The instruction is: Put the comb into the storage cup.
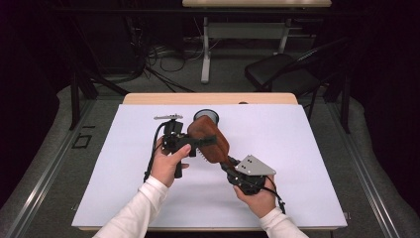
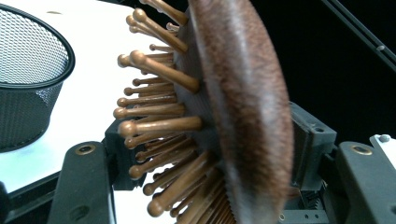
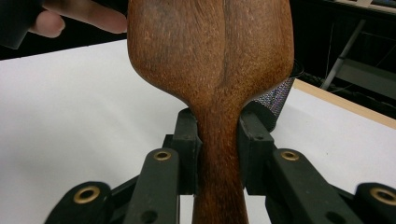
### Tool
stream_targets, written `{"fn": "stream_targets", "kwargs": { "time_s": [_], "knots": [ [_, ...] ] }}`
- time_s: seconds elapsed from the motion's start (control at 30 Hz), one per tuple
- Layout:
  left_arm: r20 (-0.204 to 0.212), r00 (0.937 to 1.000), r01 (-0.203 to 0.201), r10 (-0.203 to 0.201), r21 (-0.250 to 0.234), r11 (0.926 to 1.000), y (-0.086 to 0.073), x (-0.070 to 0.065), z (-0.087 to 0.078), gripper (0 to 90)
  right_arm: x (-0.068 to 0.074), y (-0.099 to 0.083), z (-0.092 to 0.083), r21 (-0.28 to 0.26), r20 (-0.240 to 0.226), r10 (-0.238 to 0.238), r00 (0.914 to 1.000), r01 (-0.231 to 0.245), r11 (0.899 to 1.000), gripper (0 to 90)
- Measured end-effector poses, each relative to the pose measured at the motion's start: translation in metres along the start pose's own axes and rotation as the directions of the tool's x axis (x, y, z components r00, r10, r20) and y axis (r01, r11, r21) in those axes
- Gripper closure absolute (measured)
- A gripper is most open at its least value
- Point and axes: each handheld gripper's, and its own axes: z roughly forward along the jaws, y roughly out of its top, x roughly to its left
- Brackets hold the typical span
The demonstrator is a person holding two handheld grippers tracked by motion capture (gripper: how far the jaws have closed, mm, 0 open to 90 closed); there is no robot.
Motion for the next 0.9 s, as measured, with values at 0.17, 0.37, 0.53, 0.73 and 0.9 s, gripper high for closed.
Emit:
{"fn": "stream_targets", "kwargs": {
  "time_s": [0.17,0.37,0.53,0.73,0.9],
  "knots": [
    [-0.006,0.9999,0.011,-0.011,0.009,0.9999,0.0003,0.0004,0.0,36.5,0.0002,-0.0004,0.0005,-0.003,0.004,-0.004,1.0,0.004,1.0,72.0],
    [0.009,0.9994,0.033,-0.033,0.012,0.9994,0.0011,0.0017,-0.0001,36.7,0.0007,-0.0007,0.0006,-0.003,0.003,-0.005,1.0,0.005,1.0,72.0],
    [0.008,0.9986,0.051,-0.051,0.018,0.9985,0.0014,0.0029,-0.001,37.4,0.0011,-0.0011,0.0009,0.001,0.003,-0.008,1.0,0.008,1.0,72.0],
    [0.02,0.9974,0.069,-0.069,0.014,0.9975,0.0006,0.0044,-0.0011,41.0,0.0012,-0.0015,0.0007,0.0,0.005,-0.012,0.9999,0.012,1.0,72.0],
    [0.029,0.995,0.096,-0.096,0.002,0.9954,-0.0001,0.0047,-0.0017,42.5,0.0012,-0.0019,0.0009,-0.005,0.006,-0.014,0.9999,0.014,1.0,72.0]
  ]
}}
